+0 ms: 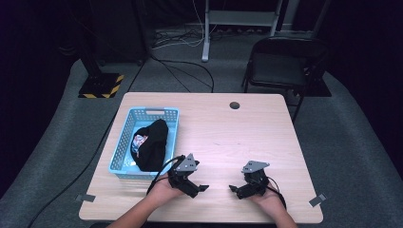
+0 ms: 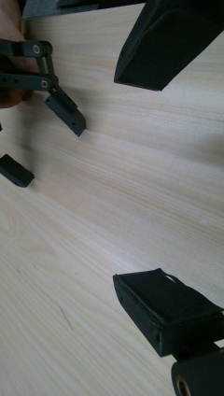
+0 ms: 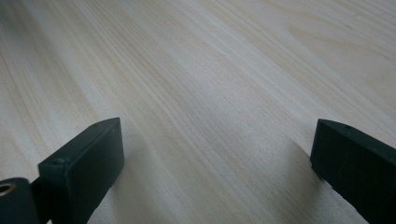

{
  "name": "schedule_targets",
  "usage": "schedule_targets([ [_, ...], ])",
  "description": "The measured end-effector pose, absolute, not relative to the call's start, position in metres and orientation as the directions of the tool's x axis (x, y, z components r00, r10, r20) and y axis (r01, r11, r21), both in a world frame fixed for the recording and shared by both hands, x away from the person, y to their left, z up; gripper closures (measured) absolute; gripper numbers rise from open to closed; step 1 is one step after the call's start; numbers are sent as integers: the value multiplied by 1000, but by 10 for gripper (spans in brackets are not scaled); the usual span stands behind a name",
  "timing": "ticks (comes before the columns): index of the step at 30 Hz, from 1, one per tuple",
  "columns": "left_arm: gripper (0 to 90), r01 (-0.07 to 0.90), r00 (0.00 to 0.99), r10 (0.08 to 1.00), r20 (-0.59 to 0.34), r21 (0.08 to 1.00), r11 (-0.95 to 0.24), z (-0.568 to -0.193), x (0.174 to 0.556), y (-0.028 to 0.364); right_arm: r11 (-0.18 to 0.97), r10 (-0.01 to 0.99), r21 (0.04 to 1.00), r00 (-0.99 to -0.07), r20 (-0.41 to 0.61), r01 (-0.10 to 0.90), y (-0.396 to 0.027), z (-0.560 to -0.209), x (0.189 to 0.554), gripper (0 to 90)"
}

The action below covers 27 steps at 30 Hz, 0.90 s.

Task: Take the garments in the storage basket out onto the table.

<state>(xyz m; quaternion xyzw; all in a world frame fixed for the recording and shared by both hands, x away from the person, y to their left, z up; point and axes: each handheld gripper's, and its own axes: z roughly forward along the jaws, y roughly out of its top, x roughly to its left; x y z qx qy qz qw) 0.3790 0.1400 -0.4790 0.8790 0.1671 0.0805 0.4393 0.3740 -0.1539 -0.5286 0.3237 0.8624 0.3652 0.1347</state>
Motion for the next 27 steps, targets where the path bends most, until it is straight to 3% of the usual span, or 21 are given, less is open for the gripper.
schedule_targets([
  [27, 58, 228, 919, 393, -17, 837, -497, -460, 380, 155, 524, 657, 717, -754, 4, 460, -154, -529, 373, 20],
])
